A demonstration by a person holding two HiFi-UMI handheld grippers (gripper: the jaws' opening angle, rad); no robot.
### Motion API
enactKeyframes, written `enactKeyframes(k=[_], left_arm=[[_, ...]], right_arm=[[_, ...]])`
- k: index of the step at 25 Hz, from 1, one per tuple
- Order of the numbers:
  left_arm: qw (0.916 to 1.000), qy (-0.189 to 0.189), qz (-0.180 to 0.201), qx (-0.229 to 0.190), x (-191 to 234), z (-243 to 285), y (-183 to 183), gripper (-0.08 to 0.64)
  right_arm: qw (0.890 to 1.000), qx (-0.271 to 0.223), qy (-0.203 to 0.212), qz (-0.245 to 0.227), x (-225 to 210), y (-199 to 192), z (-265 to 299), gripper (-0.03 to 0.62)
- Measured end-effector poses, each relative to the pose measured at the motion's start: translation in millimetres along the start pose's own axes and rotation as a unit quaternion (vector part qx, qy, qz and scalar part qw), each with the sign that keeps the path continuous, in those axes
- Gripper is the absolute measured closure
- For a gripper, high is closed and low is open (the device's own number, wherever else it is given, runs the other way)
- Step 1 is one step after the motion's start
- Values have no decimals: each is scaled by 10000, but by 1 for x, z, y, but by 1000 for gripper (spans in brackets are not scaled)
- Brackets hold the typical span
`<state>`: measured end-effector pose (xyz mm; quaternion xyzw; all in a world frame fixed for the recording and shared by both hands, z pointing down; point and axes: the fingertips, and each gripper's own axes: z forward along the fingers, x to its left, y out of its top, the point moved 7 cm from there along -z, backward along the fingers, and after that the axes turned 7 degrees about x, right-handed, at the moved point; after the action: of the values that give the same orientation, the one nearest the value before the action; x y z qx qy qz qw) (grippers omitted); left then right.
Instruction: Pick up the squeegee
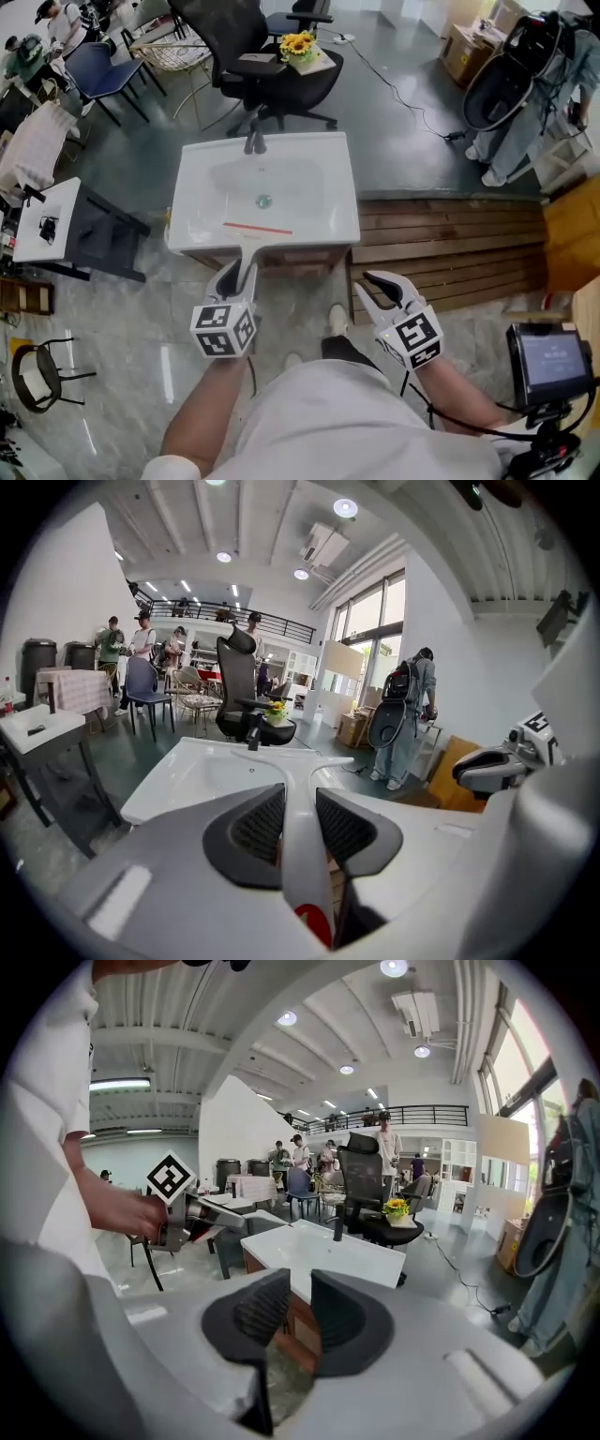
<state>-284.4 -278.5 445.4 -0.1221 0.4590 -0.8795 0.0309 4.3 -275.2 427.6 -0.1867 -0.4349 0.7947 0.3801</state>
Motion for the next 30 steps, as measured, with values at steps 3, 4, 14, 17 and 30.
enactKeyframes(k=[3,4,14,17,30], left_arm=[[9999,26,-100,-86,10,-35,-11,451],[9999,43,-129,-99,14,-46,-14,451],[9990,133,-336,-254,32,-135,-55,451],[9992,111,-275,-280,40,-158,-68,451],[9993,25,-279,-241,52,-182,-93,451]], right_arm=[[10000,-19,41,-11,21,3,-4,527],[10000,-12,46,-31,29,4,-4,535],[9996,-62,197,-171,90,6,-9,589],[9994,-103,207,-266,116,9,-11,589],[9991,-69,243,-344,152,8,-9,589]])
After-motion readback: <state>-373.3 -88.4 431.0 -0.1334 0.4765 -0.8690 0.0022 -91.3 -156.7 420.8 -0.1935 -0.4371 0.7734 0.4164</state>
